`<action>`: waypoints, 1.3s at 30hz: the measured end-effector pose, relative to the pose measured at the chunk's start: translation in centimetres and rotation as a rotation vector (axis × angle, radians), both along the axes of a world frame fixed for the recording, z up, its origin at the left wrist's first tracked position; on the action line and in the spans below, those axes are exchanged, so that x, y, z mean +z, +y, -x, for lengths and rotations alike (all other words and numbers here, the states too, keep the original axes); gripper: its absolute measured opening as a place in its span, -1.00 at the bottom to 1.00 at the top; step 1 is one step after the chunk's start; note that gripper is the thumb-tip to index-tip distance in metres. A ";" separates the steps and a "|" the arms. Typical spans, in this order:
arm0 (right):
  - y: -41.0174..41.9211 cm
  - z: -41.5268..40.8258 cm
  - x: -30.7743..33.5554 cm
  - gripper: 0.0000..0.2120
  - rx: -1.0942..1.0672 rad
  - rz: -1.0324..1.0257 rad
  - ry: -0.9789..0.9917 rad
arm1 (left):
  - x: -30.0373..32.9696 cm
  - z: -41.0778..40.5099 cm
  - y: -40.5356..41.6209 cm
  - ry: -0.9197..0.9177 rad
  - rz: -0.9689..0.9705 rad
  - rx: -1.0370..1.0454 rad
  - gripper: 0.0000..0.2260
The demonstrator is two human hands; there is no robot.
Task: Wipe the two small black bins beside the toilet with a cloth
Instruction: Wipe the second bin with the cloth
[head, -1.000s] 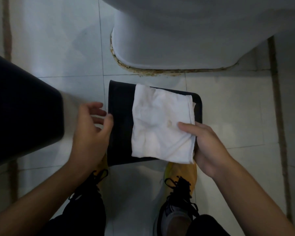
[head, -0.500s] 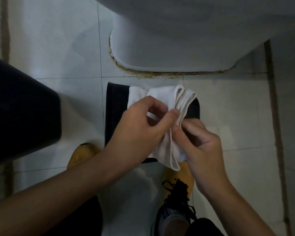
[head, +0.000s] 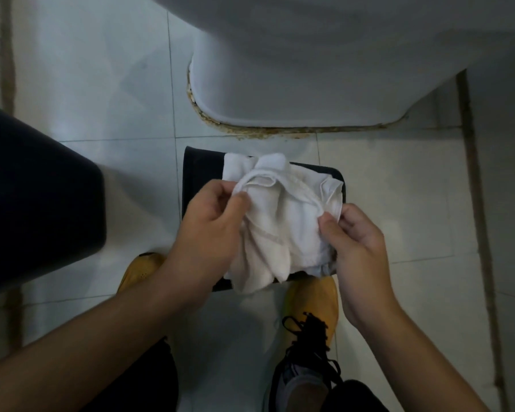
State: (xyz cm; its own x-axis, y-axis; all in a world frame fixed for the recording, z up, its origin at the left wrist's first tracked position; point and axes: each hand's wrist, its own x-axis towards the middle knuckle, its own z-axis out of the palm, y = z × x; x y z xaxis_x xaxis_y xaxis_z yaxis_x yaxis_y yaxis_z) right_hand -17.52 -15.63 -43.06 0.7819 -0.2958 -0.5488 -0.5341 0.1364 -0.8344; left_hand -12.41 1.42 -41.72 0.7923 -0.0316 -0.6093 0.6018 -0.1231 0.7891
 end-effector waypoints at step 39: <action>-3.0 -1.3 -1.5 -0.71 0.041 0.518 0.257 | 2.3 -3.0 6.8 -0.207 -0.412 0.082 -0.73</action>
